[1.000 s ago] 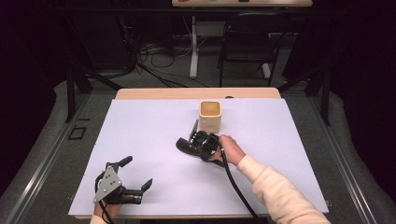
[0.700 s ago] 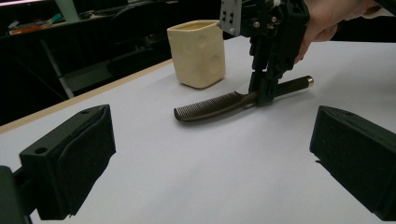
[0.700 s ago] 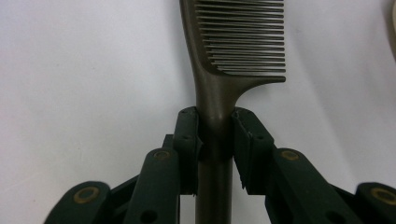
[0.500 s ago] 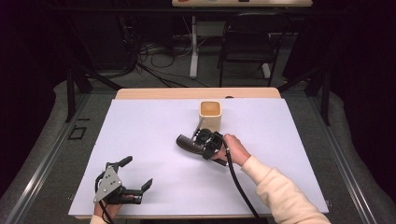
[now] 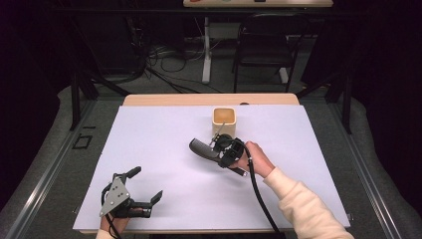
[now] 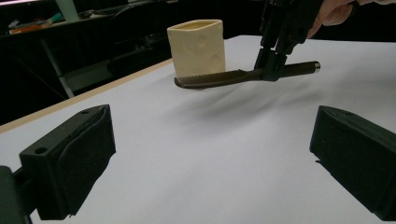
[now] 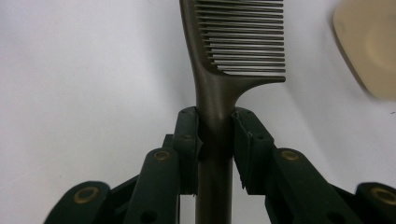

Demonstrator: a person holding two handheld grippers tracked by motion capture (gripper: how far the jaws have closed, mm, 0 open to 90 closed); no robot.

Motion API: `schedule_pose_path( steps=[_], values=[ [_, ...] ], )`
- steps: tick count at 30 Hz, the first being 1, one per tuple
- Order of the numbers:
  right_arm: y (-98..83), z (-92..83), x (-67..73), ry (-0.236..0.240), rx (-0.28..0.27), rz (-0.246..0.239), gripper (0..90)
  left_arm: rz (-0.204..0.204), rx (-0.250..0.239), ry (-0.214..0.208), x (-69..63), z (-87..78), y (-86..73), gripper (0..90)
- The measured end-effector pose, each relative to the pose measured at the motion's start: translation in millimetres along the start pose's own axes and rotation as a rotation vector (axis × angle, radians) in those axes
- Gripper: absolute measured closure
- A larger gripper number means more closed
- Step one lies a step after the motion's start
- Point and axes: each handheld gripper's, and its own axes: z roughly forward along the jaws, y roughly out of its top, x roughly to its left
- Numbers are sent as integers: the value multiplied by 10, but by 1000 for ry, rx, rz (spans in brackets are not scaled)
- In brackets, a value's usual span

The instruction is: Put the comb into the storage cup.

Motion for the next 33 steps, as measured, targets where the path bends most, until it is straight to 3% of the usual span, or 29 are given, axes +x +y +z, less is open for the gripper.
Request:
schedule_pose_path(
  steps=[33],
  values=[
    [-333, -300, -32, 32, -185, 43, 721, -4, 8, 1, 2, 9, -4, 0]
  ],
)
